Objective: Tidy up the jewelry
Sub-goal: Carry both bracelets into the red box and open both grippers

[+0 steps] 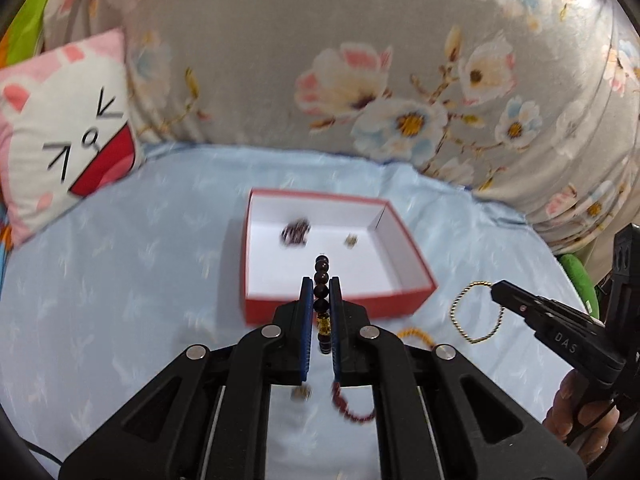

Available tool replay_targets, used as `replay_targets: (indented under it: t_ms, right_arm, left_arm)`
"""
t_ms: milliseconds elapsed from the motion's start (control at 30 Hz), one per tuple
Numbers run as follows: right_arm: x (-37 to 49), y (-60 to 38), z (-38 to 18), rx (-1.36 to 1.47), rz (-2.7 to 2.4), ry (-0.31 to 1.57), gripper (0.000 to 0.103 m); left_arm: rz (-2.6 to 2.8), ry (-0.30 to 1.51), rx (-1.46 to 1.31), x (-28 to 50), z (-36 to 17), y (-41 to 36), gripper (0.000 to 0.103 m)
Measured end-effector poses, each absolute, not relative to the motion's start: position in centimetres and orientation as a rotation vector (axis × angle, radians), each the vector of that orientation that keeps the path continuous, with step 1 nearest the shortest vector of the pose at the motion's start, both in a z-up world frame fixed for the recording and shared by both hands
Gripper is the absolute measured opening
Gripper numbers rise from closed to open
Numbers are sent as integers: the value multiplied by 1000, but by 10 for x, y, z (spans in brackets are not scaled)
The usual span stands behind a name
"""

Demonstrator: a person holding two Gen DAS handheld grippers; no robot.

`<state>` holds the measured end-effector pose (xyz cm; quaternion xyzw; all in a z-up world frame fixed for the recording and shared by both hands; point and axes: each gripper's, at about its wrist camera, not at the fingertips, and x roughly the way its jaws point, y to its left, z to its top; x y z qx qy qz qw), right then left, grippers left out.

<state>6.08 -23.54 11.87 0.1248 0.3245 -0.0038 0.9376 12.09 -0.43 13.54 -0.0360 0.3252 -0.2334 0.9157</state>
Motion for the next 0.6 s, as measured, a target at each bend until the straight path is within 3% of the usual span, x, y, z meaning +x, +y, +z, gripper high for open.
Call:
replay_targets:
  t_ms: [233,600]
  right_arm:
    - [128,-241,144,272,22,623,4]
    - [223,-236,93,255,1,746,4]
  left_arm:
    - [-495,616,-55,178,158,-34,8]
    - [-454,749,-34,266,97,-63,8]
